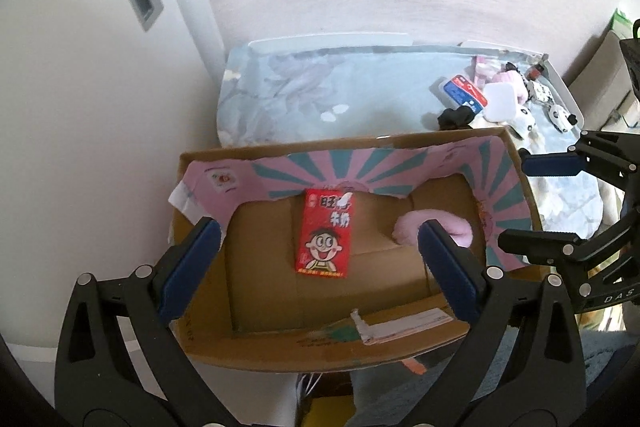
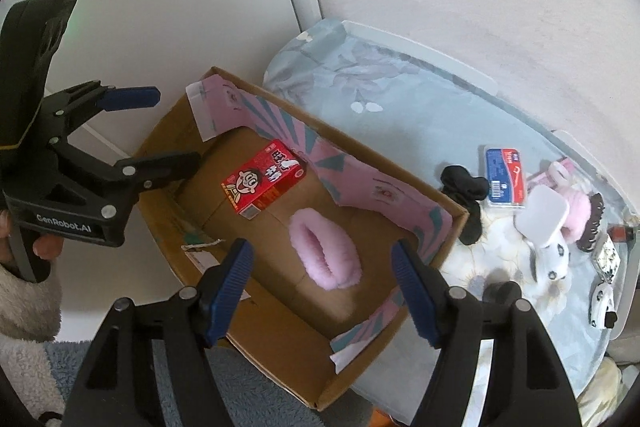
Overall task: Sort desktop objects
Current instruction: 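Move both open tools back over the tray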
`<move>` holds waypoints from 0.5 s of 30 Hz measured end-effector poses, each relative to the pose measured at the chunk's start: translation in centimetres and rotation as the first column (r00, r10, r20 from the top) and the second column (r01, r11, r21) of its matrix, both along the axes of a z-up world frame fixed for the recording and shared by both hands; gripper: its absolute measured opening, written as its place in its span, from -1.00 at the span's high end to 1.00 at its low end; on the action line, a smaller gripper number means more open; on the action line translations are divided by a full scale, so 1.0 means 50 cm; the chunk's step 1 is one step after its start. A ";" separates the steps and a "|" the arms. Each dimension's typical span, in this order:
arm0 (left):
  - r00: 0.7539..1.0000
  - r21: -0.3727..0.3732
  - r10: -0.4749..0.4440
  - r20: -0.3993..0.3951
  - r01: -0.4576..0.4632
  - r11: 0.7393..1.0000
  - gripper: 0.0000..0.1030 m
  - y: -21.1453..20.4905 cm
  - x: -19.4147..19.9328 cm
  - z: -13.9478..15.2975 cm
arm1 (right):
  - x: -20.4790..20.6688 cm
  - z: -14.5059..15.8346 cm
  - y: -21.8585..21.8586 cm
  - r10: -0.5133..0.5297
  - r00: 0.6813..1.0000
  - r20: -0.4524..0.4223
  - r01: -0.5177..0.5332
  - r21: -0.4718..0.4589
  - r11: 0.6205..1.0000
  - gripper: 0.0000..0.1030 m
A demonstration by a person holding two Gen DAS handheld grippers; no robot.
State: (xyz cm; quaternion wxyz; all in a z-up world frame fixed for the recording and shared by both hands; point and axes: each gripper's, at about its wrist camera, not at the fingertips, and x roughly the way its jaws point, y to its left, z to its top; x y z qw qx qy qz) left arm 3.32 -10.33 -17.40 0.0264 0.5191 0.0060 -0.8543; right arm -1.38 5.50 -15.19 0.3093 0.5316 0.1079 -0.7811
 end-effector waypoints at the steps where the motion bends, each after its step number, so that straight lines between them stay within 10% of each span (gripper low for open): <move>1: 1.000 -0.003 -0.004 -0.003 0.004 1.000 -0.93 0.007 -0.001 0.002 | 0.002 0.004 0.005 -0.002 1.000 -0.006 0.002 -0.003 1.000 -0.32; 15: 0.992 -0.040 -0.117 -0.052 0.115 0.993 -0.93 0.131 -0.051 0.048 | -0.001 0.074 0.155 -0.127 0.988 -0.090 0.126 -0.019 0.992 -0.32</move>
